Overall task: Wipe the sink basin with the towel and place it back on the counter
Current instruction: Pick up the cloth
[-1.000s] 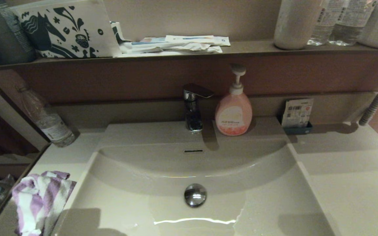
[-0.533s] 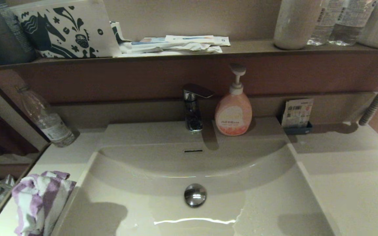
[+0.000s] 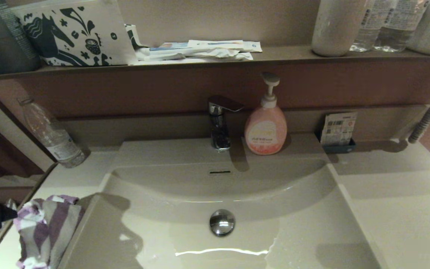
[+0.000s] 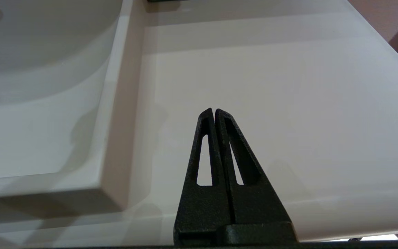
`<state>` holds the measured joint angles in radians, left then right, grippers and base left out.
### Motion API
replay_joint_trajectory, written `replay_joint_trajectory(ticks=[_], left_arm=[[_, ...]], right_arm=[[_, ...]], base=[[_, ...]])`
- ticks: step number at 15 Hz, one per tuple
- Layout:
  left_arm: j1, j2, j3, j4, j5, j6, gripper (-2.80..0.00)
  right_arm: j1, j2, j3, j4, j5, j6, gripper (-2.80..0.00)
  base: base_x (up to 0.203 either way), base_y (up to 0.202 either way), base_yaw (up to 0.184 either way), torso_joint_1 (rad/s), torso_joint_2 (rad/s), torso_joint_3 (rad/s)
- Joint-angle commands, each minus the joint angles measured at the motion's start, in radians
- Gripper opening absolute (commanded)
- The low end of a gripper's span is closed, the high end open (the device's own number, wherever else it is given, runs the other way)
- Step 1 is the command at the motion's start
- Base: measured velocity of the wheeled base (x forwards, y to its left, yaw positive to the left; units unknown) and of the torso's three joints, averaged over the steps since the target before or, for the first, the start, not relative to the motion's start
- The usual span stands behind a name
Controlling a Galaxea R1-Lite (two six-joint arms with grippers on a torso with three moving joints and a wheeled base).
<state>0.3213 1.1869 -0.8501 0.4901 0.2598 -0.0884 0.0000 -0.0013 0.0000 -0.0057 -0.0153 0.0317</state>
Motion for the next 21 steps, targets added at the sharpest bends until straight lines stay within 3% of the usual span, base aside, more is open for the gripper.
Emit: replay_joint_trajectory(ticks=[1,3,5,12,17,21], left_arm=[[-0.007,0.131,-0.044,0.032,0.004,-0.066,0.0],[-0.013,0.205,-0.071,0.041,-0.004,-0.141,0.0],[-0.01,0.229,-0.117,0.047,-0.056,-0.186,0.0],[0.061,0.343,-0.132,0.028,-0.117,-0.203,0.0],[0.08,0.338,-0.117,0.033,-0.105,-0.194,0.0],[0.073,0.306,-0.131,0.118,-0.032,-0.193,0.0]], right_arm=[[0.0,0.001,0.0,0.0,0.0,0.001,-2.8],[0.0,0.001,0.0,0.0,0.0,0.001,-2.8],[0.0,0.001,0.0,0.0,0.0,0.001,-2.8],[0.0,0.001,0.0,0.0,0.0,0.001,-2.8],[0.0,0.001,0.0,0.0,0.0,0.001,-2.8],[0.0,0.001,0.0,0.0,0.0,0.001,-2.8]], base=[[0.0,0.0,0.0,0.0,0.0,0.0],[0.0,0.0,0.0,0.0,0.0,0.0],[0.0,0.0,0.0,0.0,0.0,0.0],[0.0,0.0,0.0,0.0,0.0,0.0],[0.0,0.0,0.0,0.0,0.0,0.0],[0.0,0.0,0.0,0.0,0.0,0.0]])
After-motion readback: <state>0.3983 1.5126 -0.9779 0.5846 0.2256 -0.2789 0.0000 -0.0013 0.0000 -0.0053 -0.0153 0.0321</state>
